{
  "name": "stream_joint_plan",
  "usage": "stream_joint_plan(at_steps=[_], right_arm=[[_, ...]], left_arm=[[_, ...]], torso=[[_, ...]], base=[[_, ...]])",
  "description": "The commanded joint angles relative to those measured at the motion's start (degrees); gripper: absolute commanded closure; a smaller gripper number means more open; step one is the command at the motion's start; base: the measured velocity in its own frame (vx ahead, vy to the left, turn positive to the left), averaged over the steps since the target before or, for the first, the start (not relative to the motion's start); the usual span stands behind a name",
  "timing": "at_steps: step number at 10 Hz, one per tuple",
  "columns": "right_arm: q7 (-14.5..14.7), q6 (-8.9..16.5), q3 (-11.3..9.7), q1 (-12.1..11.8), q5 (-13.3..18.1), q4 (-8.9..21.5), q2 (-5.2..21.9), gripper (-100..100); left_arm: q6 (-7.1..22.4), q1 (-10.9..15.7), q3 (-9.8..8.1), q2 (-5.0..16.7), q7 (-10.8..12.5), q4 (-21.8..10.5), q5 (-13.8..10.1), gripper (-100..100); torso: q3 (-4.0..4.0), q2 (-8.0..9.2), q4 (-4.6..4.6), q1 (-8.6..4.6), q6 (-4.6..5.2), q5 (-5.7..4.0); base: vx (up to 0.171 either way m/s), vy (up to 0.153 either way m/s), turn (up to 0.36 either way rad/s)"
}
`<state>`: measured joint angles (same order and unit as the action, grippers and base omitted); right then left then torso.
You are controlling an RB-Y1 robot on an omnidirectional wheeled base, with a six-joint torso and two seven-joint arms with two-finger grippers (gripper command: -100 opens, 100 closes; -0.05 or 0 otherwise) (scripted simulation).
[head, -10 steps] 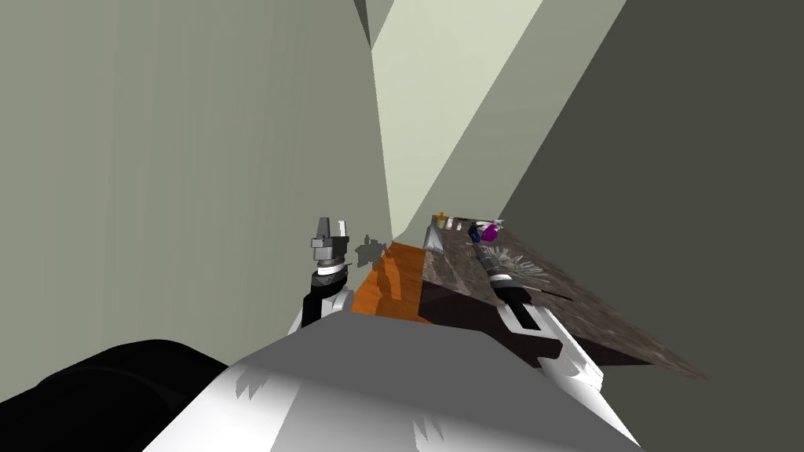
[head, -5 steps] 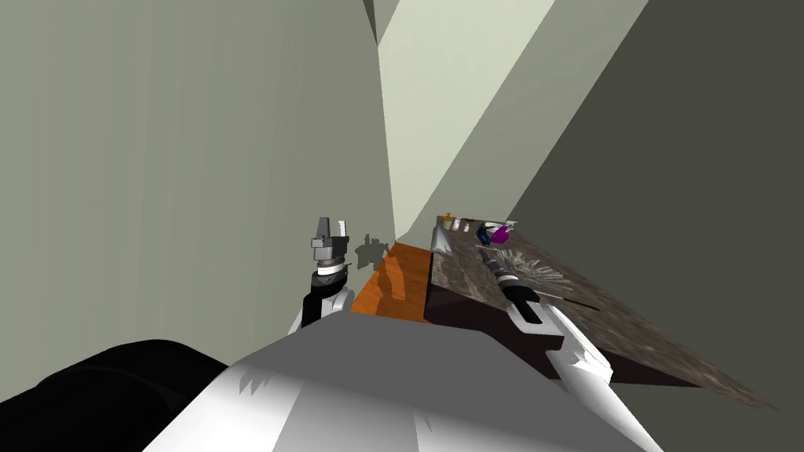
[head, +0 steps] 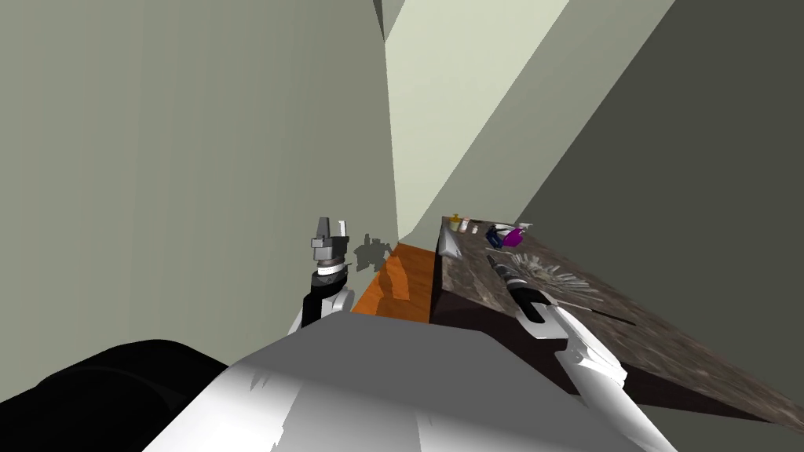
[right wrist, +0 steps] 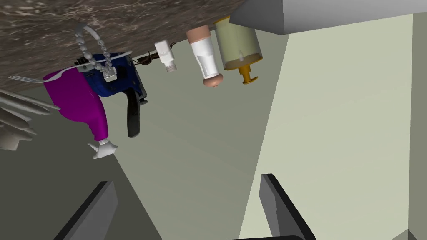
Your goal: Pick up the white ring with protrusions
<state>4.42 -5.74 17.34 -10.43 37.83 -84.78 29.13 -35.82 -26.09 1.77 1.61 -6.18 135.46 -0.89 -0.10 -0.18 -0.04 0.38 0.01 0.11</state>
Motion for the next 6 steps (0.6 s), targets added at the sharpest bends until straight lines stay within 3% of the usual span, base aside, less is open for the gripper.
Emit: stream_joint_plan(at_steps=[1, 2, 5, 6], right_arm=[[0.83, 0.82, 0.39, 0.6, 1.36, 2.24, -0.24, -100], [1.48, 2.65, 0.76, 1.25, 3.36, 3.86, 0.56, -100], [2.15, 4.45, 1.07, 1.84, 5.27, 7.47, 1.31, -100], [2.83, 6.21, 1.31, 2.38, 7.07, 9.96, 2.01, -100]], left_arm=[[0.0, 0.0, 0.0, 0.0, 0.0, 0.0, 0.0, 0], [0.0, 0.0, 0.0, 0.0, 0.0, 0.0, 0.0, 0], [0.0, 0.0, 0.0, 0.0, 0.0, 0.0, 0.0, 0], [0.0, 0.0, 0.0, 0.0, 0.0, 0.0, 0.0, 0]], torso=[[0.0, 0.0, 0.0, 0.0, 0.0, 0.0], [0.02, 0.05, 0.0, -0.11, 0.01, -0.02], [0.02, 0.04, 0.01, -0.15, 0.0, -0.04], [0.01, 0.04, 0.0, -0.14, 0.01, -0.03]], base=[[0.04, 0.072, 0.024], [0.032, 0.077, 0.052], [0.043, 0.068, 0.025], [0.064, 0.09, 0.041]])
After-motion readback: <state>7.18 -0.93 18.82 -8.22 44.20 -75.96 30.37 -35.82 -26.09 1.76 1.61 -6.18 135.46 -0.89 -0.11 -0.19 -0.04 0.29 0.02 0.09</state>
